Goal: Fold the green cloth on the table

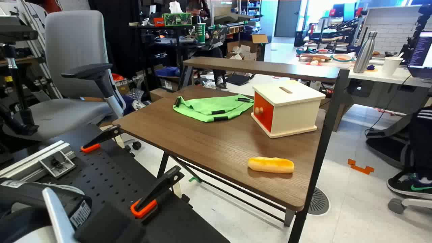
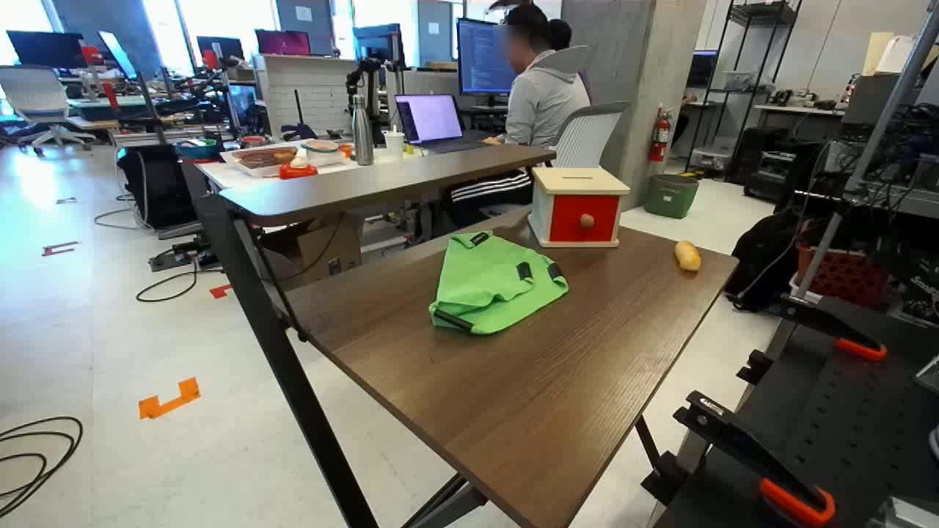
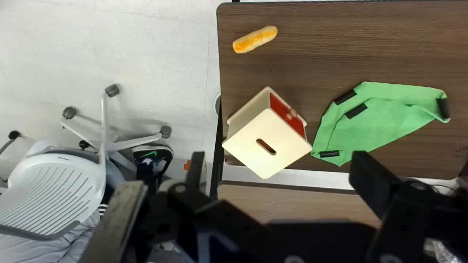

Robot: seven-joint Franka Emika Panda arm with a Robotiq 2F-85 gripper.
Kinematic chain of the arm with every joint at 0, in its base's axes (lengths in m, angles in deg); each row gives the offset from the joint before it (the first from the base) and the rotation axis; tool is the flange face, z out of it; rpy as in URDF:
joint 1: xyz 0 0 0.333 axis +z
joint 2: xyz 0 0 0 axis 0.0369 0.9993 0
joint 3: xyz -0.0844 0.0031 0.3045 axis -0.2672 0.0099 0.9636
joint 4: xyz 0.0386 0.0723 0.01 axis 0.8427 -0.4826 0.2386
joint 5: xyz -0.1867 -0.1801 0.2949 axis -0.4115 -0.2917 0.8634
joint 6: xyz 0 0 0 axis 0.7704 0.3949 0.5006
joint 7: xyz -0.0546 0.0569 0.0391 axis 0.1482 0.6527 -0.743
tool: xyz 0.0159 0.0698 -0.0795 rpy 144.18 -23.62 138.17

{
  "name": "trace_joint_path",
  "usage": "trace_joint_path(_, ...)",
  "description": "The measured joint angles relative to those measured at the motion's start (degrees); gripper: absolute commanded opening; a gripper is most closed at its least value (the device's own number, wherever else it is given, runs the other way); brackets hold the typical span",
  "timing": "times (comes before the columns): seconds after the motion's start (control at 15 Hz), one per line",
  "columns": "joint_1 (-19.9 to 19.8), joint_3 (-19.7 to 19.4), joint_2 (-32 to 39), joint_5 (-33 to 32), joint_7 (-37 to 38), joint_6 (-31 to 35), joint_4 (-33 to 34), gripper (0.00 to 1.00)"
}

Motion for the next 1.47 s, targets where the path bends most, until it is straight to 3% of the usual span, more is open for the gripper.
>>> trace_joint_path(0.6, 0.0, 0.1, 0.0, 0.0, -0.3, 0.0, 0.0, 1.00)
trace_joint_path(0.93, 3.2, 0.9, 2.3, 1.7, -9.1, -0.4, -2.2, 1.00)
trace_joint_path(1.47, 9.8, 8.7, 15.6, 7.3, -19.4, -0.4, -2.5, 1.00)
